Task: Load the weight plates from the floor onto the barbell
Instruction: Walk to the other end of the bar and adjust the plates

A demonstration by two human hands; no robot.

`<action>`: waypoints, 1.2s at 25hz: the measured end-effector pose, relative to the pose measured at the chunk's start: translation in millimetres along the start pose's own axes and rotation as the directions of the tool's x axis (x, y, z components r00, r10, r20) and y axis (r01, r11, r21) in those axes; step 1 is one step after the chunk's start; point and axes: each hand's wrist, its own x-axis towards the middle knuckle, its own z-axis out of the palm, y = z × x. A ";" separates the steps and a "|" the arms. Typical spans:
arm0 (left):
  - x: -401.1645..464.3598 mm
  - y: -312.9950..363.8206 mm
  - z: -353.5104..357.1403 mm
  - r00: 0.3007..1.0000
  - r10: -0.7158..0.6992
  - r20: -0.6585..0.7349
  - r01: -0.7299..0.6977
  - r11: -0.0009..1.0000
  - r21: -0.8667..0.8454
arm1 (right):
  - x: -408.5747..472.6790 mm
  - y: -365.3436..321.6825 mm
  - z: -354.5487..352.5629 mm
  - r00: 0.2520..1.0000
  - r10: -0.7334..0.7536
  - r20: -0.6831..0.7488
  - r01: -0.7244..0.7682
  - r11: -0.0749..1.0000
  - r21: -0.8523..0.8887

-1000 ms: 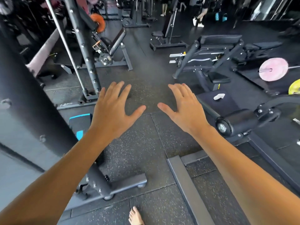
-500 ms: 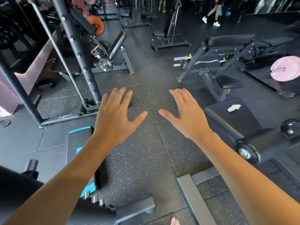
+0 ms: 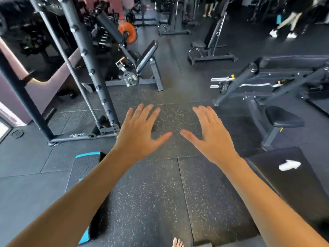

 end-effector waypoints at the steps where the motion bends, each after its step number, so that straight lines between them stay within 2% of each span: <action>1: 20.3 0.4 4.0 1.000 -0.013 -0.010 0.013 1.000 -0.003 | 19.4 10.8 -1.7 1.000 -0.016 0.015 0.016 1.000 -0.009; 6: 100.5 -13.2 30.9 0.997 -0.073 0.028 0.073 0.997 0.018 | 105.3 48.2 10.9 0.996 -0.057 0.068 0.058 0.998 -0.001; 12: 196.5 -53.2 86.8 0.991 -0.125 0.040 0.126 0.992 -0.022 | 209.1 88.4 57.2 0.989 -0.084 0.121 0.083 0.997 0.009; 17: 309.3 -112.1 139.4 0.987 -0.157 0.035 0.158 0.987 -0.025 | 342.7 116.5 104.6 0.988 -0.081 0.131 0.084 0.996 -0.020; 23: 444.9 -194.9 161.7 0.980 -0.193 0.041 0.194 0.981 -0.004 | 511.2 118.8 136.9 0.982 -0.135 0.130 0.135 0.991 0.010; 30: 579.0 -227.6 200.2 0.977 -0.207 0.049 0.208 0.978 -0.019 | 644.2 171.9 166.5 0.983 -0.145 0.116 0.143 0.989 0.024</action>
